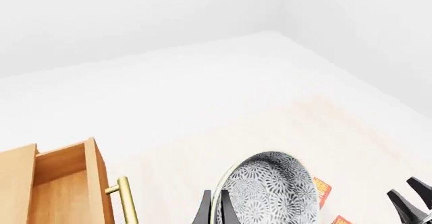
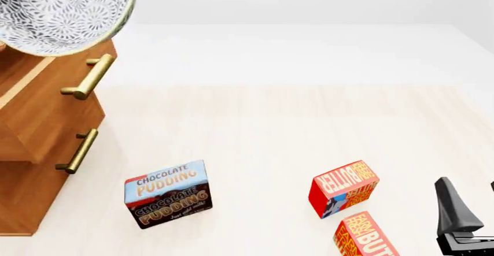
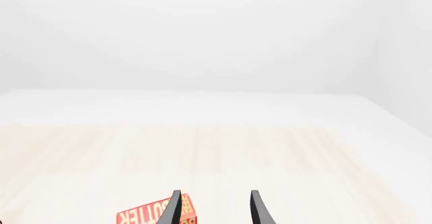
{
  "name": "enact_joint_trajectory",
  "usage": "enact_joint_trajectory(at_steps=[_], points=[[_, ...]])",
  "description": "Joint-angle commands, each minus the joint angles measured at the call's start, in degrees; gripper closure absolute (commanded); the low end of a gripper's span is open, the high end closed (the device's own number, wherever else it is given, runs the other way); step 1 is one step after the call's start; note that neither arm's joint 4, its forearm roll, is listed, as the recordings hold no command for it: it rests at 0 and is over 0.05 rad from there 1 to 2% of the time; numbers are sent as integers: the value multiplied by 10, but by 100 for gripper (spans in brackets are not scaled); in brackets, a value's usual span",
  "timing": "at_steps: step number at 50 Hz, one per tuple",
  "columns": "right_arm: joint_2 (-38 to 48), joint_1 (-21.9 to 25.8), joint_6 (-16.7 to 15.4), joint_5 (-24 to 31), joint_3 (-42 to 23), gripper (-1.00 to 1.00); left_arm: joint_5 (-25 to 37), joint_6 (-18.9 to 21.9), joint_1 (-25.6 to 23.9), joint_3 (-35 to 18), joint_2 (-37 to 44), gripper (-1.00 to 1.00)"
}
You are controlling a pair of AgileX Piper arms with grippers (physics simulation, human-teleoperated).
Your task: Put the bowl in the top drawer of the cabinet.
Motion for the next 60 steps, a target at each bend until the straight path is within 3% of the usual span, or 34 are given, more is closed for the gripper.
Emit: enact_joint_trajectory(at_steps=[1, 8, 9, 12, 20, 39, 47, 60], points=[[0, 1, 0, -1, 0, -100, 6, -34, 40, -41, 20, 100], [0, 1, 1, -2, 0, -100, -3, -60, 68, -47, 26, 100], [0, 1, 1, -2, 0, -100, -5, -87, 78, -46, 28, 100], [0, 2, 1, -3, 0, -100, -13, -102, 88, -47, 29, 100], [0, 2, 1, -4, 0, -100, -36, -117, 120, -26, 35, 100], [0, 5, 2, -6, 0, -100, -78, -257, 188, 7, 25, 100], [0, 6, 2, -6, 0, -100, -91, -277, 211, 21, 22, 100], [0, 6, 3, -7, 0, -100, -121, -308, 297, 14, 43, 100]])
